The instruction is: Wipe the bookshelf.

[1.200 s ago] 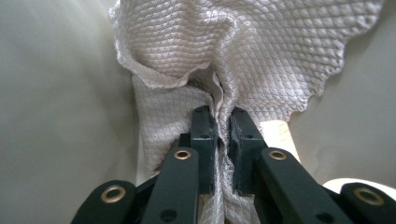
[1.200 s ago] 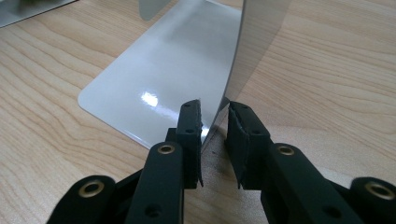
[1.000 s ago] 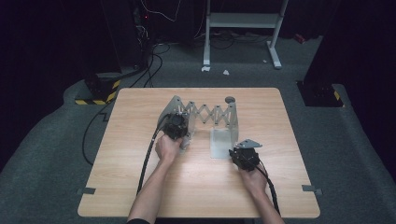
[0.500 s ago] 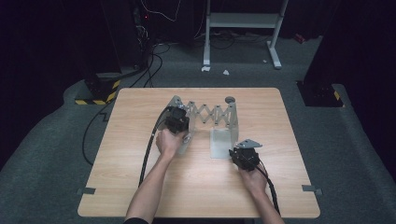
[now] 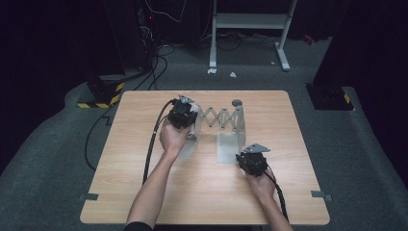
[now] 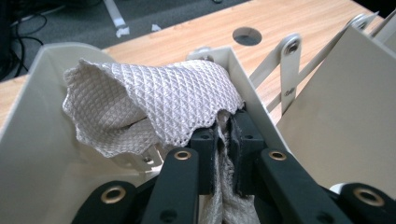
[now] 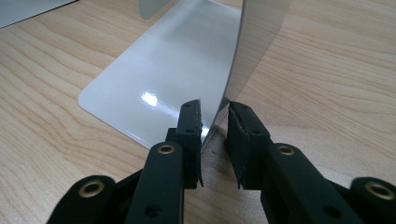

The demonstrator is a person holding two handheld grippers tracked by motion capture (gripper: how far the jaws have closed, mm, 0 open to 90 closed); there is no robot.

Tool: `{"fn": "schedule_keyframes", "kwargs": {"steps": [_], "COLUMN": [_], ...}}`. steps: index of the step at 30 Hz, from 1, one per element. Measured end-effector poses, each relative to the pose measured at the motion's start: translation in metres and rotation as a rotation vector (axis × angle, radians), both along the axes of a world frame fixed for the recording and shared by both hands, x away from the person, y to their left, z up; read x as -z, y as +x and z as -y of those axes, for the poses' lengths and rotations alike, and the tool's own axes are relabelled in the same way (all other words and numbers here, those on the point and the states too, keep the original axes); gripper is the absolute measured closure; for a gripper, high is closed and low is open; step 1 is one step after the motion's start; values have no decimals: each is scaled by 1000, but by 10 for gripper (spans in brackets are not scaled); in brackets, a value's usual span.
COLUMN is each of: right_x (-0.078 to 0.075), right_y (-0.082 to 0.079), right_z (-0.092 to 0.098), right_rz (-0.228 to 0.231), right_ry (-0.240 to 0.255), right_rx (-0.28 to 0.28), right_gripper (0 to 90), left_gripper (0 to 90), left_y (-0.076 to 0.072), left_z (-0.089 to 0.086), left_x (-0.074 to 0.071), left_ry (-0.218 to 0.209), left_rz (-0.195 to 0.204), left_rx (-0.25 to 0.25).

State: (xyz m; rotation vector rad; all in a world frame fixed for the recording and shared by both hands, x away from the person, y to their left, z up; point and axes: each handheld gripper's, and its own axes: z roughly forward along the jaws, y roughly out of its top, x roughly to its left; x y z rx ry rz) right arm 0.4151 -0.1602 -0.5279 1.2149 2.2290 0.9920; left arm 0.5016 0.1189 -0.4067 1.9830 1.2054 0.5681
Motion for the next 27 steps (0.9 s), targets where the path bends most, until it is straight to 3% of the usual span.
{"fn": "schedule_keyframes", "kwargs": {"steps": [4,8,19,23,27], "right_x": [0,0,0,0,0], "right_y": [0,0,0,0,0], "right_z": [0,0,0,0,0], "right_rz": [0,1,-1,1,1], "right_ry": [0,0,2,0,-1], "right_rx": [0,0,2,1,1], "right_gripper": [752,752,752,752,752], "left_gripper": [819,819,820,820,821], "left_y": [1,3,9,9,9], "left_z": [-1,2,1,2,2], "left_x": [-1,6,45,51,65], "left_ry": [-9,8,19,29,34], "left_rz": [5,-15,-105,-122,-151], "left_rx": [-1,6,1,6,3]}}
